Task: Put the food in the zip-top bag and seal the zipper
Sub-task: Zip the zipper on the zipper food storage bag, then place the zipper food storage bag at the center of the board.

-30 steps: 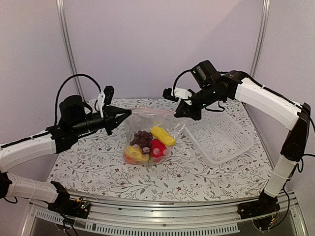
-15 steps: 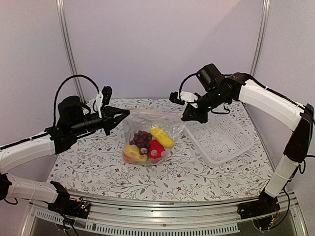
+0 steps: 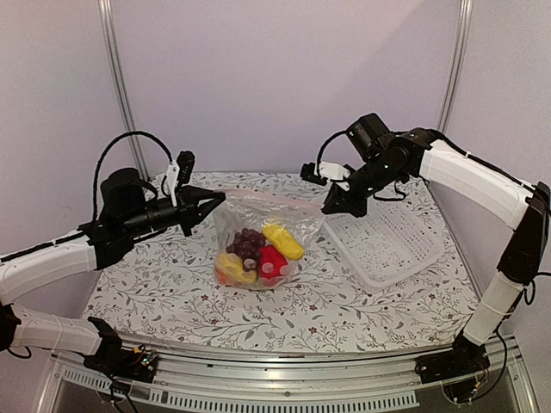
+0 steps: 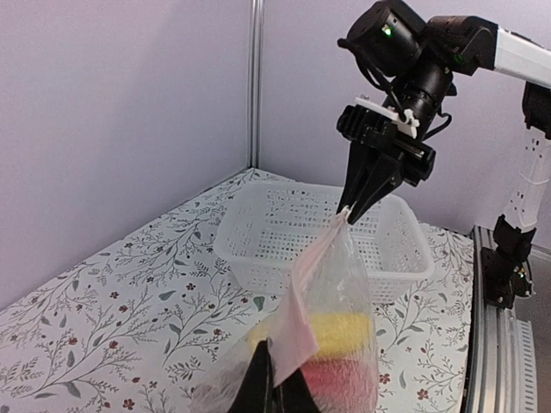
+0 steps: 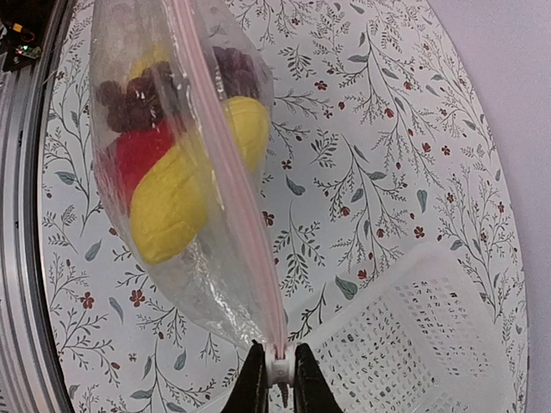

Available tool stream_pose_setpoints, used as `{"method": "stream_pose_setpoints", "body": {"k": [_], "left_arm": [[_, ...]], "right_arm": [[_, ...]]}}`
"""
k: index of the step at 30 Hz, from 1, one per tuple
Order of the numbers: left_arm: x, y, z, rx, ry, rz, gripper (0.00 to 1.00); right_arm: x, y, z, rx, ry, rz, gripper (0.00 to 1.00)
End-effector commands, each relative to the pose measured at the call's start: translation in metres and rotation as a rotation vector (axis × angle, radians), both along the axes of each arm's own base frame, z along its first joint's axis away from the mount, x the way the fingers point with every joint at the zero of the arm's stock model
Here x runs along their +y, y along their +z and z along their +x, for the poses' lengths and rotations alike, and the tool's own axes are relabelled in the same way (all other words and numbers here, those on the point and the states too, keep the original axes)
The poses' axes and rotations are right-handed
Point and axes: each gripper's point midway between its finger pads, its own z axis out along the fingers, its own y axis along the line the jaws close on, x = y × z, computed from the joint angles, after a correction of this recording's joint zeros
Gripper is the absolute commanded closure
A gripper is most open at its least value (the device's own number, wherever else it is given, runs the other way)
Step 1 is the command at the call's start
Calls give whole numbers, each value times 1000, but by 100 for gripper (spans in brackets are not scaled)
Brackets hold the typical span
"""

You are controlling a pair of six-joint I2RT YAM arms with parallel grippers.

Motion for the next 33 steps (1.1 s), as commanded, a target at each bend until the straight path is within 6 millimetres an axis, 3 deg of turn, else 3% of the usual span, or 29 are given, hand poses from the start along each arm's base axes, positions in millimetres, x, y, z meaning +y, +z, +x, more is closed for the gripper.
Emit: {"method": "stream_pose_setpoints", "body": {"k": [1,6,11,13,16,18,22,25,28,30,33], "left_arm": [[12,11,10,-41,56,-36,100],[13,11,37,-82,97,-47,100],[19,31,101,-151,140,-68,100],[24,48,121,-189,145,-91,100],[28,66,135,-220,116,-115,100],[28,69,136,-228,106,-111,100],[22,48,126,-154,54,-117,99],[21,22,107,-60,21,-146,92],[20,-3,75,25,-19,-140,72],[22,-7,54,40,-30,-121,67],[26,3,22,23,-54,-76,59]], "right_arm": [[-33,-12,2,28,-83,-99,93],[-25,7,28,-60,-115,-47,94],[1,53,85,-214,-168,59,93],[8,70,112,-276,-198,94,93],[13,91,138,-327,-232,143,93],[17,90,143,-326,-224,161,93],[24,71,119,-243,-147,192,93],[29,42,82,-132,-64,188,89],[27,18,35,-25,32,168,72],[24,12,11,38,72,156,62],[15,14,-3,92,50,169,52]]}}
